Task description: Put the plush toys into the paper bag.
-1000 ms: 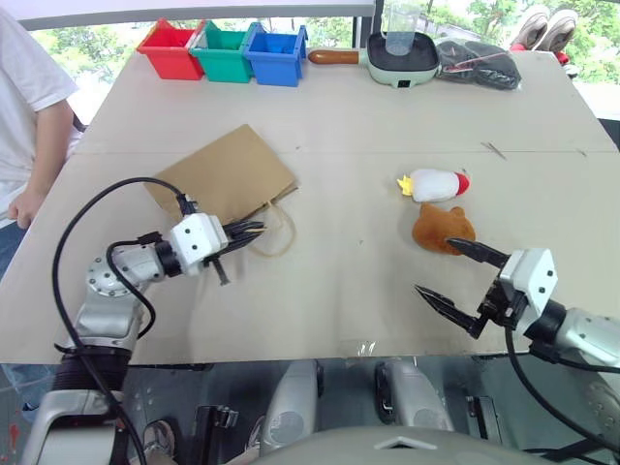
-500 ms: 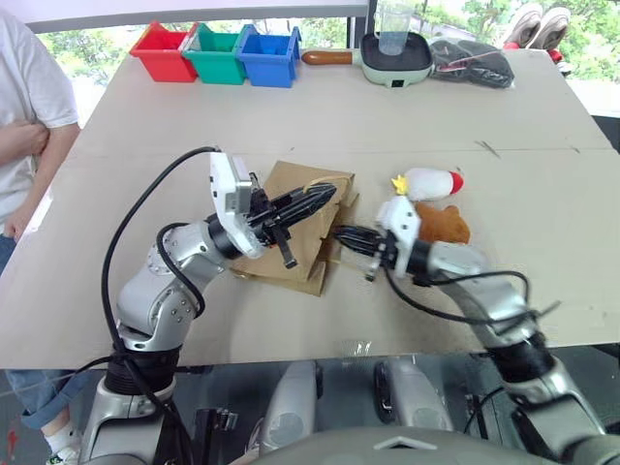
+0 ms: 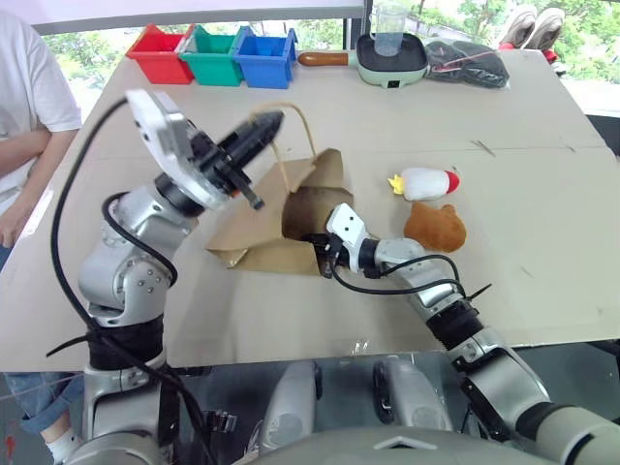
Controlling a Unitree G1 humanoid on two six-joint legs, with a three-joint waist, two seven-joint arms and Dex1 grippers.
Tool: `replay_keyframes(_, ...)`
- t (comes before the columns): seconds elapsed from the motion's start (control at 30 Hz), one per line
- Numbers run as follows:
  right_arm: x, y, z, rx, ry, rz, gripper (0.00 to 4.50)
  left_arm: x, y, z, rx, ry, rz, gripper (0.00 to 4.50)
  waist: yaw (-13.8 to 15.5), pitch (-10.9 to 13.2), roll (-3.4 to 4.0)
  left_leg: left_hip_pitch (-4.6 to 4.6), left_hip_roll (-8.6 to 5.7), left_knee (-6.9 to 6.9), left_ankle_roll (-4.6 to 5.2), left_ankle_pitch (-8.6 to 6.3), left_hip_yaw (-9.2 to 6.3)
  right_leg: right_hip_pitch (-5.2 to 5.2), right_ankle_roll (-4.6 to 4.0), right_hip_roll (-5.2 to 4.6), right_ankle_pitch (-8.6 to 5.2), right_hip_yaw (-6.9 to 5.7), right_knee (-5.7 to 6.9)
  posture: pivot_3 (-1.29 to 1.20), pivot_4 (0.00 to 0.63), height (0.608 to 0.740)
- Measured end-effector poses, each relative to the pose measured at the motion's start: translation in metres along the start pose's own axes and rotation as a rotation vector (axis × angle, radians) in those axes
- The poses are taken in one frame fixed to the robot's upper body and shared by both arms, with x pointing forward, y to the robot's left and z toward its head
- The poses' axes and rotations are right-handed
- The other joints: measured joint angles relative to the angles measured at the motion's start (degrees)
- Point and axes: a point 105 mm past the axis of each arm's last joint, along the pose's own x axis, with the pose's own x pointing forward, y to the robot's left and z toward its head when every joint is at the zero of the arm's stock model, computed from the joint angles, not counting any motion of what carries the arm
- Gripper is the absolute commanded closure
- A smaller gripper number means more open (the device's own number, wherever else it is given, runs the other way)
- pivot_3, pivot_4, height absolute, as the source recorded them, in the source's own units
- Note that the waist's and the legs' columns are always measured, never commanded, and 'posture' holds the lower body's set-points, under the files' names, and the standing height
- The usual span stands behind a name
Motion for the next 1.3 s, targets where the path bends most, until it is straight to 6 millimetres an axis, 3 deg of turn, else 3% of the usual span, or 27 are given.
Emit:
replay_keyframes(0.1,0.01,-0.008,0.002,0.0,0.018,-0.078,4.43,0.0,0.008,0.0,0.029,0.01,0.068,4.5,-0.06,0.0,0.0,0.4,0.02,-0.21,0.0,0.0,0.04,0.21,-0.01,0.01,0.0,0.15,0.03,0.0,0.15,0.74)
replay_keyframes(0.3,0.014,-0.022,0.006,-0.025,0.027,-0.168,4.43,-0.001,0.023,0.0,0.125,0.031,0.175,4.5,0.27,0.0,0.01,0.37,-0.01,-0.18,-0.01,0.0,0.07,0.21,-0.01,-0.02,0.0,0.17,0.0,0.0,0.15,0.74)
replay_keyframes(0.43,0.012,-0.034,0.01,-0.01,0.009,-0.252,4.43,-0.001,0.024,-0.016,0.148,0.083,0.193,4.5,0.26,0.02,0.02,0.3,-0.02,-0.2,-0.02,0.0,0.07,0.17,-0.01,-0.03,0.0,0.16,-0.04,0.0,0.15,0.74)
replay_keyframes(0.6,0.009,-0.036,0.011,-0.051,0.001,-0.258,4.43,0.006,0.022,-0.024,0.134,0.081,0.208,4.5,0.16,0.02,0.02,0.26,-0.02,-0.26,-0.02,0.0,0.08,0.11,0.0,-0.05,0.0,0.17,-0.07,0.0,0.15,0.74)
replay_keyframes(0.73,0.001,-0.033,0.012,0.003,-0.028,-0.228,3.16,0.008,0.02,-0.026,0.13,0.072,0.201,4.5,0.14,0.03,0.02,0.24,-0.01,-0.29,-0.02,-0.01,0.05,0.09,0.0,-0.06,0.0,0.17,-0.07,0.0,0.15,0.74)
replay_keyframes(0.9,-0.052,-0.02,0.05,-0.072,-0.118,-0.184,0.92,0.006,0.012,-0.033,0.11,0.076,0.155,4.5,0.43,0.06,0.07,-0.18,-0.04,-0.11,-0.01,-0.01,-0.08,-0.15,0.01,-0.13,0.0,0.03,-0.12,0.0,0.15,0.74)
replay_keyframes(0.93,-0.058,-0.019,0.056,-0.092,-0.125,-0.186,0.29,0.005,0.012,-0.034,0.109,0.078,0.151,4.5,0.41,0.05,0.06,-0.2,-0.04,-0.08,-0.01,-0.01,-0.09,-0.16,0.01,-0.13,0.0,-0.02,-0.11,0.0,0.15,0.74)
replay_keyframes(0.97,-0.067,-0.014,0.067,-0.118,-0.134,-0.19,0.13,0.006,0.01,-0.036,0.106,0.078,0.141,4.5,0.37,0.05,0.06,-0.21,-0.04,-0.07,-0.01,-0.01,-0.08,-0.16,0.01,-0.12,0.0,-0.06,-0.1,0.0,0.15,0.74)
replay_keyframes(1.07,-0.08,-0.006,0.076,-0.135,-0.127,-0.194,0.13,0.007,0.008,-0.039,0.096,0.081,0.126,4.5,0.36,0.06,0.07,-0.24,-0.04,-0.08,-0.01,-0.01,-0.07,-0.16,0.0,-0.11,-0.01,-0.13,-0.11,0.0,0.15,0.74)
replay_keyframes(1.1,-0.094,-0.005,0.08,-0.123,-0.106,-0.221,0.13,0.008,0.005,-0.042,0.087,0.088,0.112,4.5,0.38,0.06,0.07,-0.29,-0.04,-0.07,-0.01,-0.01,-0.08,-0.16,0.0,-0.12,-0.01,-0.15,-0.13,0.0,0.15,0.74)
replay_keyframes(1.2,-0.119,-0.018,0.079,-0.119,-0.045,-0.33,0.13,0.007,0.004,-0.045,0.079,0.094,0.109,4.5,0.65,0.06,0.07,-0.36,-0.11,-0.03,-0.01,0.0,-0.08,-0.16,0.01,-0.19,-0.01,-0.19,-0.17,0.0,0.15,0.74)
replay_keyframes(1.3,-0.161,-0.042,0.062,-0.099,0.093,-0.504,0.13,0.006,0.005,-0.047,0.078,0.097,0.11,4.5,1.34,0.05,0.06,-0.41,-0.16,0.0,-0.01,-0.01,-0.04,-0.15,0.01,-0.24,-0.01,-0.2,-0.28,0.0,0.15,0.74)
